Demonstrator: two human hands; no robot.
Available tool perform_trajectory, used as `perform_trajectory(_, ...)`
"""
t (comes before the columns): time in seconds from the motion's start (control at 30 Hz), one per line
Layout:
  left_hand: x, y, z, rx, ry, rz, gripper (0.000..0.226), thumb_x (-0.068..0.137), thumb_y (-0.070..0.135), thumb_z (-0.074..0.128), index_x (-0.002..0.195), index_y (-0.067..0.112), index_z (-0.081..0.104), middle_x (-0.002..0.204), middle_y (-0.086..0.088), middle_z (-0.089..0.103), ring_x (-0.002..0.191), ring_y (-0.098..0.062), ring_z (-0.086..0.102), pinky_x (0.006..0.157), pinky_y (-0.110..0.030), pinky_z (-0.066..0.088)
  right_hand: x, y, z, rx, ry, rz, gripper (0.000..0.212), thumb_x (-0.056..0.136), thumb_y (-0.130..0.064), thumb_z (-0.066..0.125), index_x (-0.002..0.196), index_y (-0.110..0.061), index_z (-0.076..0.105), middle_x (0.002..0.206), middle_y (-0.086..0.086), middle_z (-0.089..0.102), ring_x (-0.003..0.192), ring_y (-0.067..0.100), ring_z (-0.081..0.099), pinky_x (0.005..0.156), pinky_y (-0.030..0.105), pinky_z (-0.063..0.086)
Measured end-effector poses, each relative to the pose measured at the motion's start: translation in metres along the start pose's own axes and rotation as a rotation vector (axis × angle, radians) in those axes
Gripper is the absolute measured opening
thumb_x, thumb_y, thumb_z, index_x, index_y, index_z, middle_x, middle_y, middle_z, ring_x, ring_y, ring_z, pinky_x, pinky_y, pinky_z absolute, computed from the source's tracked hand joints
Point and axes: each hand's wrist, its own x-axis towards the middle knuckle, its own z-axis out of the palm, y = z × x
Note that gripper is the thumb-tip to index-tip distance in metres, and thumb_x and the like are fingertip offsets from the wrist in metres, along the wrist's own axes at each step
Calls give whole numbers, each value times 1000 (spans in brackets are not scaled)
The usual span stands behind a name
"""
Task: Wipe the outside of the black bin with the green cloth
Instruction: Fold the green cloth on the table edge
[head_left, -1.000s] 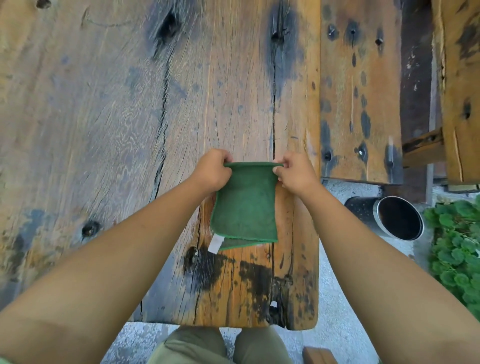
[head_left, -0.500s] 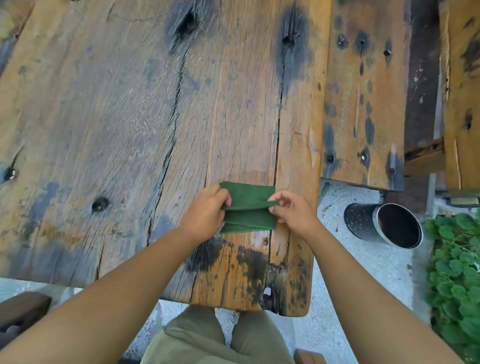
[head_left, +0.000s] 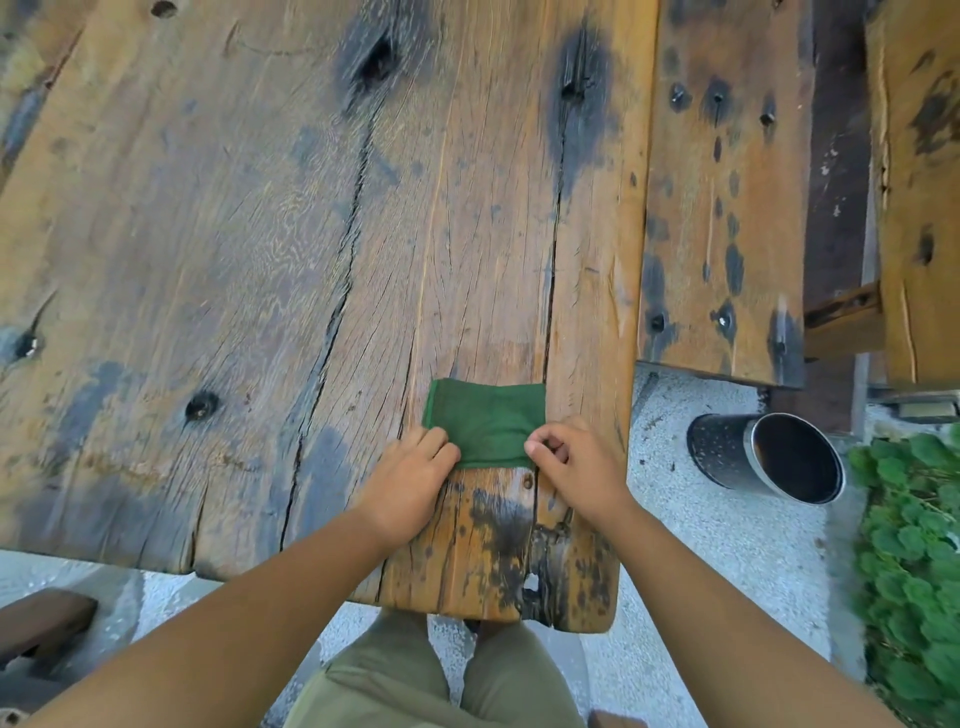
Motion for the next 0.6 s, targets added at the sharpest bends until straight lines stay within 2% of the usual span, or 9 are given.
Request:
perform_trajectory(0.1, 0, 2, -5, 5, -35, 2, 29, 78, 4, 64, 105, 15, 64, 103, -2, 58, 95, -25, 53, 71, -36, 46, -5, -1, 4, 19, 28, 21, 6, 95, -30, 63, 93, -33, 68, 96, -5, 57, 77, 8, 57, 71, 25, 47)
perform_trajectory(0.2, 14, 2, -19, -2, -106, 28, 13, 91, 18, 52, 97, 15, 64, 95, -1, 58, 88, -22, 55, 72, -34, 47, -2, -8, 6, -24, 35, 95, 15, 99, -30, 57, 86, -24, 62, 91, -3, 58, 78, 13, 57, 63, 24, 40)
perform_trajectory(0.27, 33, 2, -30, -77, -137, -27, 21, 96, 24, 45, 88, 14, 62, 87, -1, 59, 78, -21, 57, 69, -35, 52, 2, -15, 8, -42, 90, 164, 25, 101, -36, 52, 84, -18, 54, 82, -3, 57, 73, 16, 55, 56, 27, 34)
perform_trajectory(0.33, 56, 0, -39, -175, -83, -92, 20, 97, 23, 47, 85, 15, 60, 83, 1, 59, 72, -18, 58, 66, -34, 53, 5, -20, 7, -72, 172, 237, 23, 99, -38, 56, 89, -17, 51, 80, -3, 57, 68, 14, 55, 52, 29, 32)
perform_trajectory(0.4, 77, 0, -46, -229, -14, -117, 12, 95, 20, 51, 89, 15, 60, 89, 2, 58, 79, -17, 57, 70, -33, 52, 6, -24, 6, -138, 209, 306, 24, 95, -41, 61, 94, -19, 52, 82, -4, 59, 67, 11, 55, 50, 29, 32)
perform_trajectory(0.47, 93, -2, -49, -230, -22, -107, 8, 92, 18, 56, 97, 15, 61, 99, 0, 56, 91, -18, 54, 80, -34, 51, 5, -27, 10, -197, 170, 362, 25, 95, -44, 60, 95, -20, 54, 84, -4, 62, 66, 12, 55, 48, 28, 31)
perform_trajectory(0.53, 104, -6, -49, -190, -113, -93, 14, 90, 19, 60, 103, 14, 61, 106, -3, 55, 99, -21, 54, 87, -38, 50, 4, -29, 14, -218, 137, 409, 26, 95, -45, 59, 98, -20, 54, 85, -4, 63, 64, 12, 54, 47, 27, 29)
perform_trajectory(0.6, 110, -12, -48, -150, -222, -97, 23, 89, 19, 64, 111, 14, 61, 112, -4, 55, 104, -23, 54, 91, -40, 49, 6, -31, 18, -182, 135, 430, 26, 95, -41, 61, 101, -16, 55, 91, 1, 64, 69, 17, 56, 51, 29, 34)
